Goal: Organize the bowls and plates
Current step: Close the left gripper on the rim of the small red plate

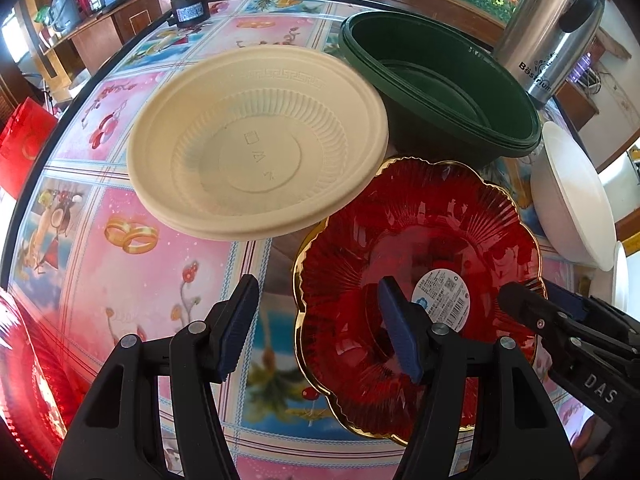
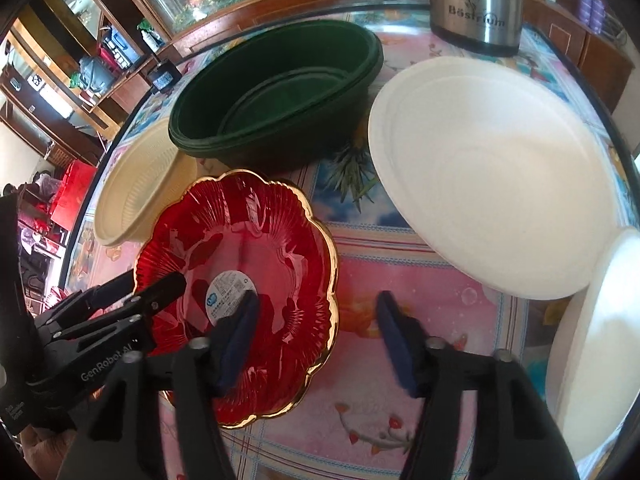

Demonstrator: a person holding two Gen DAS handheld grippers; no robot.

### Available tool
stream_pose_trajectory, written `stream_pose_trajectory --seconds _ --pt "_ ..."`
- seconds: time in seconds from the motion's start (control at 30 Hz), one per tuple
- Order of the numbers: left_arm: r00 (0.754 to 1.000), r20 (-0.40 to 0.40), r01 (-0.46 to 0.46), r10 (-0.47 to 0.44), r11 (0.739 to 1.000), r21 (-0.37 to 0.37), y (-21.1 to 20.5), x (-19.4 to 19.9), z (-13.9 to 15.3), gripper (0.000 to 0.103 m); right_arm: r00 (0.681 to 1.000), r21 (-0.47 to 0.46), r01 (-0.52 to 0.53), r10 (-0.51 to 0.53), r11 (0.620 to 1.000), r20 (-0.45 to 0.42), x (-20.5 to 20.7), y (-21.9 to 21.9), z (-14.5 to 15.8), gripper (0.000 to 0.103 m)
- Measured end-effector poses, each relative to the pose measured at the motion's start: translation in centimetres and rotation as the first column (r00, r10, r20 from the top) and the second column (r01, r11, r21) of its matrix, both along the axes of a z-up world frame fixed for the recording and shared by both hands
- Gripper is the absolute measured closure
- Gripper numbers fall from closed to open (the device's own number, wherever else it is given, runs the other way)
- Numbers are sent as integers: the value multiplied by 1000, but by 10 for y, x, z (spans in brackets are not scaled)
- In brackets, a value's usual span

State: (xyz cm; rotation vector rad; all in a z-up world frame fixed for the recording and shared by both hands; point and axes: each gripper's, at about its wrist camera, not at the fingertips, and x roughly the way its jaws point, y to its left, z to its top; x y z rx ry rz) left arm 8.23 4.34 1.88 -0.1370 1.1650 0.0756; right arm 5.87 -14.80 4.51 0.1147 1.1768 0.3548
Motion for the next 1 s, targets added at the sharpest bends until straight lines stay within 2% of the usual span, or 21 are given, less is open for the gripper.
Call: stream_pose_trajectory --seconds 0.1,0.13,0.17,0.23,0.27,0.4,0.73,1.0 --pt "1000 3 11 -11 1000 6 -1 0 -1 43 1000 7 -5 6 1000 -6 0 -1 -2 65" --pt "1000 0 20 -20 1000 8 -2 0 -2 49 1000 13 -8 8 1000 -8 0 -1 -2 69" --pt "1000 -1 28 -28 1000 6 -3 1 -2 65 1000 21 -14 14 1000 -13 1 0 -2 79" --pt "1000 6 28 -28 999 21 -4 0 0 67 1000 19 -23 24 1000 -17 1 1 -2 88" --pt "1000 2 30 -30 999 14 -2 0 -1 70 999 24 -27 27 999 -21 1 1 -3 89" --pt "999 12 35 -35 999 6 -1 -3 3 76 1000 28 -16 16 999 -10 -4 -4 0 91" --pt "999 20 40 -40 999 -11 4 -21 13 77 998 -31 -44 45 999 34 -23 3 12 90" --pt "999 49 9 -8 1000 -20 30 -49 39 77 994 -39 -83 86 996 61 -42 20 33 90"
